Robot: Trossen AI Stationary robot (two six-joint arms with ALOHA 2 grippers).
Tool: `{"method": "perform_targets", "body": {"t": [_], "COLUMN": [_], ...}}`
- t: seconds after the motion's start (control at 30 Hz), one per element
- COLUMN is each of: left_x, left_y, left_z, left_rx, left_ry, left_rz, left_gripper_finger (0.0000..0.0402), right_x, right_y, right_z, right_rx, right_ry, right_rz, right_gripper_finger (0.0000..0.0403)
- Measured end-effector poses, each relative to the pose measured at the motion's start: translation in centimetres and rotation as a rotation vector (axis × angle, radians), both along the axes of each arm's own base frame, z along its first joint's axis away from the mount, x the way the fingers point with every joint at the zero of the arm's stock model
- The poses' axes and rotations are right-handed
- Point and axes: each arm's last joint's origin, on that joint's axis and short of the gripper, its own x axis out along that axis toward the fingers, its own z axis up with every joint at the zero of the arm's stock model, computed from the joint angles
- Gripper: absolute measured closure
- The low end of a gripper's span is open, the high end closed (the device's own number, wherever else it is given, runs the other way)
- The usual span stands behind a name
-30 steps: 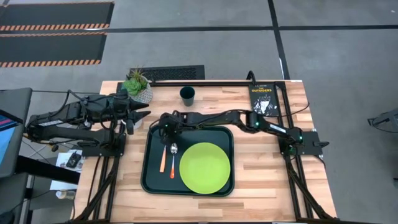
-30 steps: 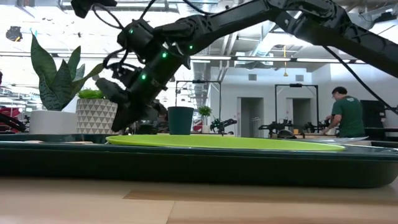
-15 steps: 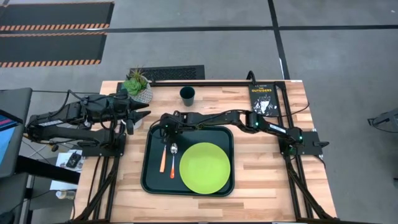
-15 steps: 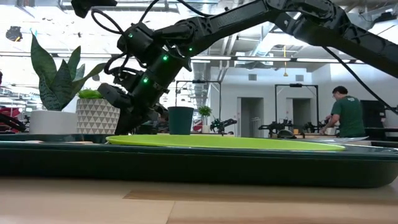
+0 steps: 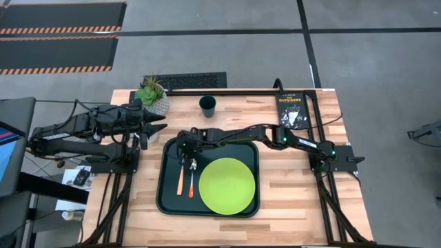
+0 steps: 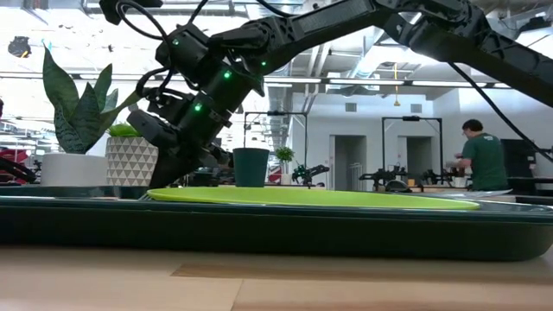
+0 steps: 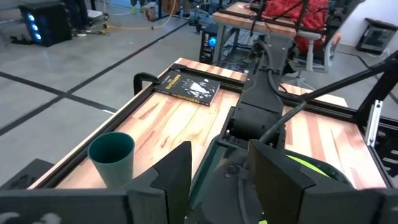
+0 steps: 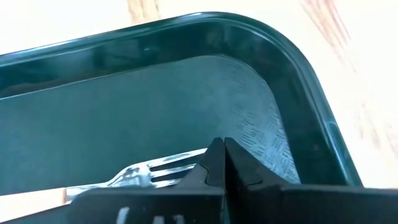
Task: Pick and place plate/cup/fork/spoon on tray
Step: Adjust the orange fork on the black tray
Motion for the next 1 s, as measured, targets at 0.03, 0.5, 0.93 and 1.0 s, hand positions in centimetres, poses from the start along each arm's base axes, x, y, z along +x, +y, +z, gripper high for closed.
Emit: {"method": "perform_targets", "body": {"t": [0.03,0.5,0.93,1.0], "left_x": [0.0,0.0,0.0,0.0], "left_y": [0.0,0.0,0.0,0.0], "left_z": [0.0,0.0,0.0,0.0], "left_rx": [0.0,-0.001,0.01,0.01], "left_ry": [0.0,0.0,0.003,0.004], "left_rz": [-0.001,-0.007,-0.01,-0.011], "left_gripper_finger": [0.0255,0.0255,0.0255,0.0255], "right_x": [0.0,0.1,-0.3,-0.4], "right_y": [0.0,-0.2,-0.5,-0.1], "right_z": [0.0,0.2,-0.6,-0.9], "right_rx": [0.001,0.013,0.01,0.014], "right_ry": [0.0,-0.008,0.036,0.051], "right_rz": [-0.001,-0.027,-0.045,-0.037], "right_gripper_finger": [0.0393,0.0393,0.0393,0.0393]}}
